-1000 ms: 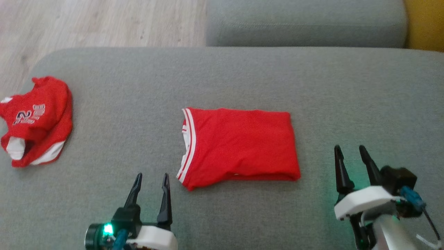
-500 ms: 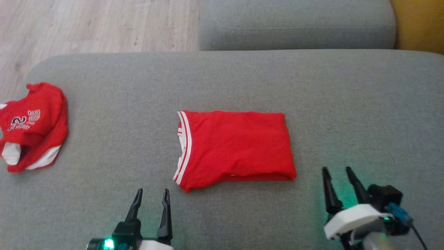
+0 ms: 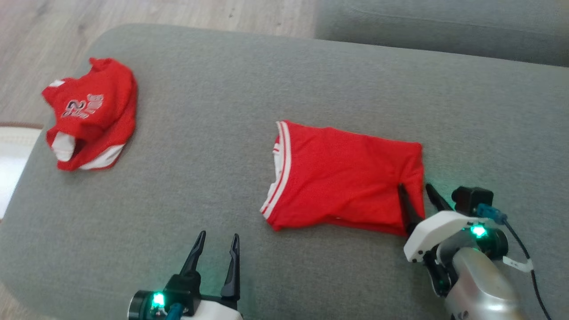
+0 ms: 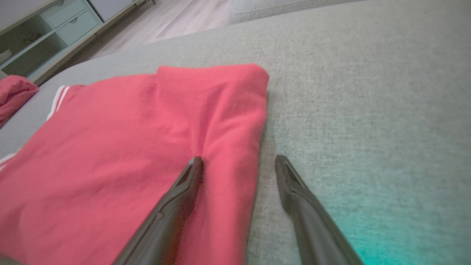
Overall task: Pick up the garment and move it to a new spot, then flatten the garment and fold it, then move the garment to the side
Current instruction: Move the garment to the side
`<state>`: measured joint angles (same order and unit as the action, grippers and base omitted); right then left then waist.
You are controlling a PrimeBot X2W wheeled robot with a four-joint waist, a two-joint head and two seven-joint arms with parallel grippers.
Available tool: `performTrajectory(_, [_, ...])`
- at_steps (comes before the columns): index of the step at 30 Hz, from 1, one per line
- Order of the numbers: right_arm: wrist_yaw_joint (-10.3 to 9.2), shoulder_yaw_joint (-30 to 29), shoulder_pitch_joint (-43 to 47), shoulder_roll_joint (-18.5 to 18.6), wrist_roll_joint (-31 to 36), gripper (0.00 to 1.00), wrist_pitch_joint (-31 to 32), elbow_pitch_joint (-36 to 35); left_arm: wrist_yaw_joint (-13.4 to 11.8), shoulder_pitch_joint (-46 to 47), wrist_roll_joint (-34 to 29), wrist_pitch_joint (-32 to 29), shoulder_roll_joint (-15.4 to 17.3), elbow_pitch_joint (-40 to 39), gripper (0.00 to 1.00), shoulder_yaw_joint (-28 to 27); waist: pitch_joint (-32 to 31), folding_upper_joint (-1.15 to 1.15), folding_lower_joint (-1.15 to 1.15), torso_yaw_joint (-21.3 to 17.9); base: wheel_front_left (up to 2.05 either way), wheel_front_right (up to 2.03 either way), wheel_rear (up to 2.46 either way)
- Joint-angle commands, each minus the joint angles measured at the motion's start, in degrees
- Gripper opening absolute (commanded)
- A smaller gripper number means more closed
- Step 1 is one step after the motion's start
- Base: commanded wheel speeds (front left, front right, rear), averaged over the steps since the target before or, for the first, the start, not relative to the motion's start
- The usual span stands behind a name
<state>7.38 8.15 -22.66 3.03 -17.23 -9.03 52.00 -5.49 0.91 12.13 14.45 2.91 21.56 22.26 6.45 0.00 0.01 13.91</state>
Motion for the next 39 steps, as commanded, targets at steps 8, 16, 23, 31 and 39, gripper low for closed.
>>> performTrajectory(8, [0.11, 0.3, -0.8, -0.1, 0.0, 0.00, -4.5, 1.4, -0.2, 1.4, 0.6, 0.5, 0.0, -2.5, 1.00, -2.6, 0.5, 0.00, -0.01, -3.5, 0.00, 0.00, 0.00])
performTrajectory(16, [0.11, 3.3, -1.1, -0.1, -2.0, 0.00, -5.8, -2.4, 0.5, 3.5, 0.8, 0.5, 0.0, -2.9, 1.00, -3.2, 0.4, 0.00, -0.01, -20.9, 0.00, 0.00, 0.00])
performTrajectory(23, [0.11, 5.5, -0.4, -0.1, -3.0, 0.00, -5.9, -6.6, 0.9, 7.0, 0.8, 0.5, 0.0, -2.4, 1.00, -2.7, 2.0, 0.00, -0.01, -34.2, 0.00, 0.00, 0.00])
performTrajectory(31, [0.11, 6.7, 1.4, 0.6, -4.1, 0.00, -6.0, -10.1, 1.7, 8.7, 0.6, 0.5, 0.0, -1.5, 1.00, -1.6, 3.0, 0.00, -0.01, -40.6, 0.00, 0.00, 0.00])
performTrajectory(39, [0.11, 7.4, -0.9, 2.0, -4.3, 0.00, -6.0, -10.8, 1.9, 8.5, -0.7, 0.5, 0.0, -0.6, 1.00, -2.1, 4.7, 0.00, -0.01, -41.8, 0.00, 0.00, 0.00])
